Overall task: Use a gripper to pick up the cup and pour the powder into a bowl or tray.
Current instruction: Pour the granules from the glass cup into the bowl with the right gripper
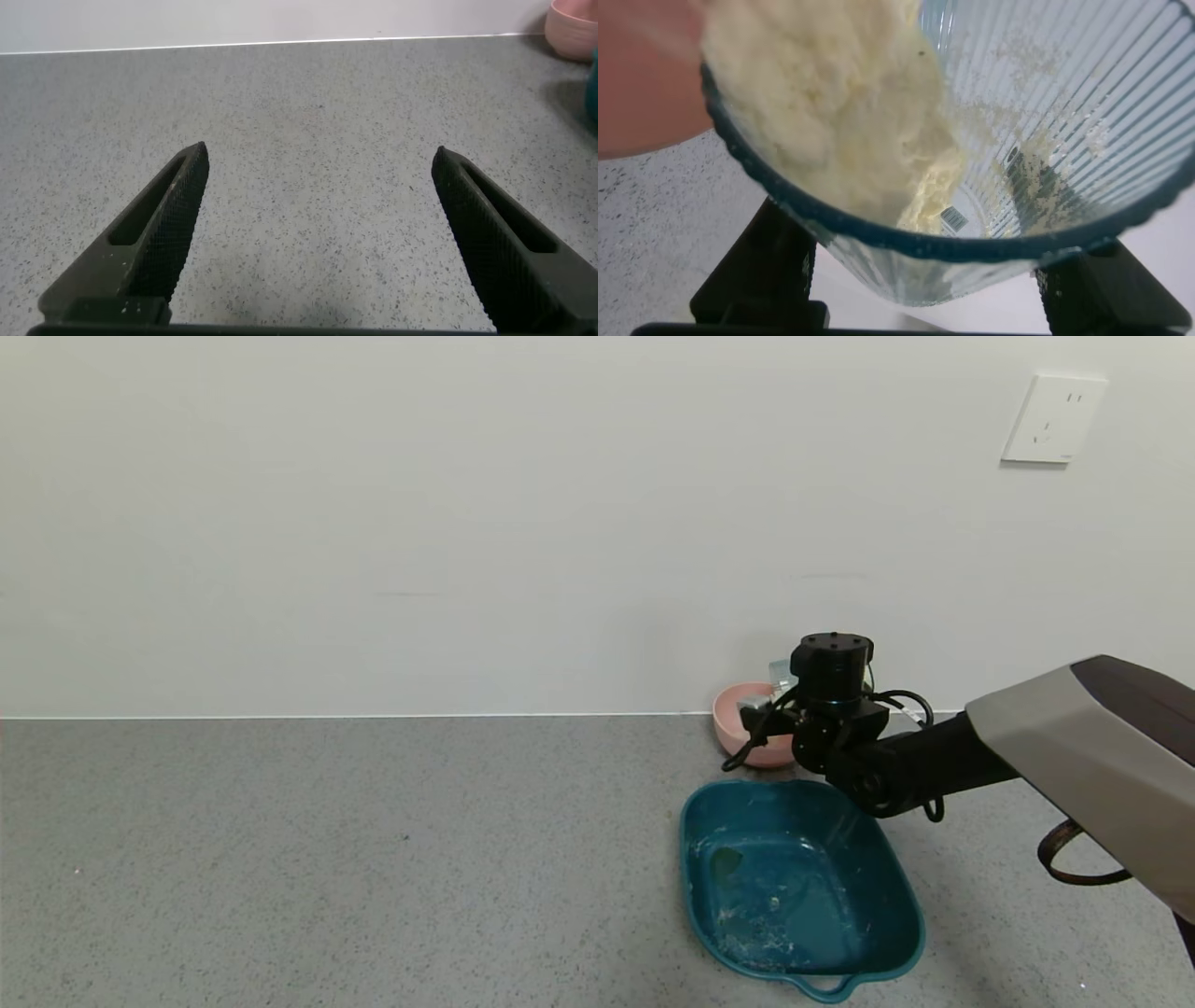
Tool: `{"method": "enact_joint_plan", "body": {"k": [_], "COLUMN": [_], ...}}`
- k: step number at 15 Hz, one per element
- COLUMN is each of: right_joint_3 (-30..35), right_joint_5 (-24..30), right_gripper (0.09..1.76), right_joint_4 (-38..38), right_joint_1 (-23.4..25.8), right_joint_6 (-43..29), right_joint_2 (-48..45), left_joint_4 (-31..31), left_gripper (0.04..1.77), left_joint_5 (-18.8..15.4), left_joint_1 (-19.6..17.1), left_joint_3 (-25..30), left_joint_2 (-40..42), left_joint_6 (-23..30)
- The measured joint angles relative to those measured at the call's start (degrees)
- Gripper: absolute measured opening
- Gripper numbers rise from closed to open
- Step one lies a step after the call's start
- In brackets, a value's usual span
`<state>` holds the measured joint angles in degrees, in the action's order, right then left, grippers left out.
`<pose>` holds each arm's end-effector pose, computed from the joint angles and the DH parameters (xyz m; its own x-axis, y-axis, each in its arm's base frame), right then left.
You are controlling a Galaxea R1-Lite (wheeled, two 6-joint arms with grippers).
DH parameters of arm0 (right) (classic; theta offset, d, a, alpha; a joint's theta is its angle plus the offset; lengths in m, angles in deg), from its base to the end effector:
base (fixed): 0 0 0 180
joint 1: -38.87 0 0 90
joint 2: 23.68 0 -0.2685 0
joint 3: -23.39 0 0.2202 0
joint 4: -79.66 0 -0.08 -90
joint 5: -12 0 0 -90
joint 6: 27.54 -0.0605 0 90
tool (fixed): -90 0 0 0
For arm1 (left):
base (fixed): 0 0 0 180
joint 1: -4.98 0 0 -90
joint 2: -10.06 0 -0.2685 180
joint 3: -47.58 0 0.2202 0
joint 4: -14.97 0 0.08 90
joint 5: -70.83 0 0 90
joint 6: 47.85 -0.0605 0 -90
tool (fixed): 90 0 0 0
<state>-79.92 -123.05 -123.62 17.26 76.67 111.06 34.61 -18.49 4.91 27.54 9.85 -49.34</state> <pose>0.4791 0.1437 0.0585 0.9108 -0.4004 -0.1002 -0.2238 -0.2752 -0.9350 0.0791 0.0008 0.0761 0.9999 0.0131 0.0033 -0.0132 0.9996 0.0260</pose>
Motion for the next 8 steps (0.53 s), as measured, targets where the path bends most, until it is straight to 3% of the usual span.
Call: {"method": "enact_joint_plan", "body": {"k": [8], "right_joint_3": [0.5], "right_joint_5": [0.5], "right_gripper": [1.32], "right_joint_4": [-1.1], "right_joint_1": [0.6], "right_joint_6": [-0.7], "right_joint_2": [-0.1], "left_joint_4": [0.0], "left_gripper": [1.72], "left_joint_5": [0.0], "left_joint_1": [0.0], "left_joint_3": [0.0], "left_joint_2": [0.0], "left_joint_6": [0.0]}}
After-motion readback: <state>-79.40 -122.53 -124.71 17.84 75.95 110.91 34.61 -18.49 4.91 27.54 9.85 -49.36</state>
